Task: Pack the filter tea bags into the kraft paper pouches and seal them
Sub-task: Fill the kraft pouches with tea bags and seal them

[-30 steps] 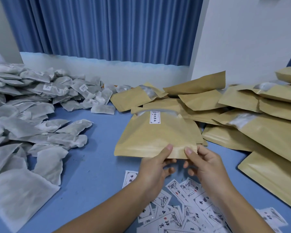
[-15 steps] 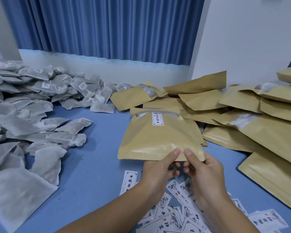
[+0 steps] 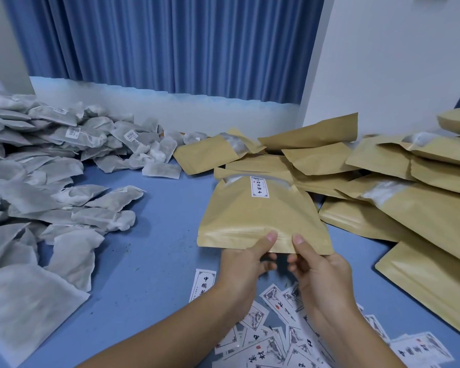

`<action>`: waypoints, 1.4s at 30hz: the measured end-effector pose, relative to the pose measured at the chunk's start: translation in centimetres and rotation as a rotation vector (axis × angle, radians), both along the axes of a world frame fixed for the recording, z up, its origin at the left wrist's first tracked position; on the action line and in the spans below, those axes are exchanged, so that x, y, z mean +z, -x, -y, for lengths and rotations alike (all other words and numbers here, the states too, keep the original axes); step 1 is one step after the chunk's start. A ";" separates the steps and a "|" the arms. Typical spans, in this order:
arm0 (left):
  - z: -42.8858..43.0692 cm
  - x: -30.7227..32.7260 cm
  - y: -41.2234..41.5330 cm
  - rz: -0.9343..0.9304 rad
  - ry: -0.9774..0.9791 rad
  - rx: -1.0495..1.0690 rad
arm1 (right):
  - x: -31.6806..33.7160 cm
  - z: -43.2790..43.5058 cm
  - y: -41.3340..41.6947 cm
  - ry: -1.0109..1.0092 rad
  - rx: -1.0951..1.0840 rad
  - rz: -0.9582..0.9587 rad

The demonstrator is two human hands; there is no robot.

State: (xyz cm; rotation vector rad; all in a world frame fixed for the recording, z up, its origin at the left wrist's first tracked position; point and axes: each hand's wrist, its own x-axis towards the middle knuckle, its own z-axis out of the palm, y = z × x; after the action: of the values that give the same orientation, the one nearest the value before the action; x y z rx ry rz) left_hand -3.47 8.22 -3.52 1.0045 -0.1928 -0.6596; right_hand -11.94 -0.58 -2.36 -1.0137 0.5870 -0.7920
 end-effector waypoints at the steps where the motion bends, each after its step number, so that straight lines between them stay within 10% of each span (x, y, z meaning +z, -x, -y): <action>1: 0.0 0.0 0.1 0.008 -0.002 0.013 | 0.1 -0.1 -0.1 -0.004 0.008 0.004; 8: -0.4 0.4 -0.3 -0.052 0.065 0.201 | 0.5 1.3 0.5 -0.041 -0.209 0.037; 26: -0.6 0.5 0.1 0.154 -0.248 -0.074 | 0.3 -1.0 -0.5 -0.018 0.219 -0.028; 42: -0.3 0.5 2.0 0.492 -0.220 0.084 | 1.9 1.7 0.7 0.016 0.043 0.020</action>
State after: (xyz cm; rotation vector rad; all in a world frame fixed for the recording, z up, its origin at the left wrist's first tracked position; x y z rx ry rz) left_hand -5.49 8.48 -3.02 1.3713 -0.5140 -0.3507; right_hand -12.69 -2.24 -0.48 -1.0285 0.5412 -0.7691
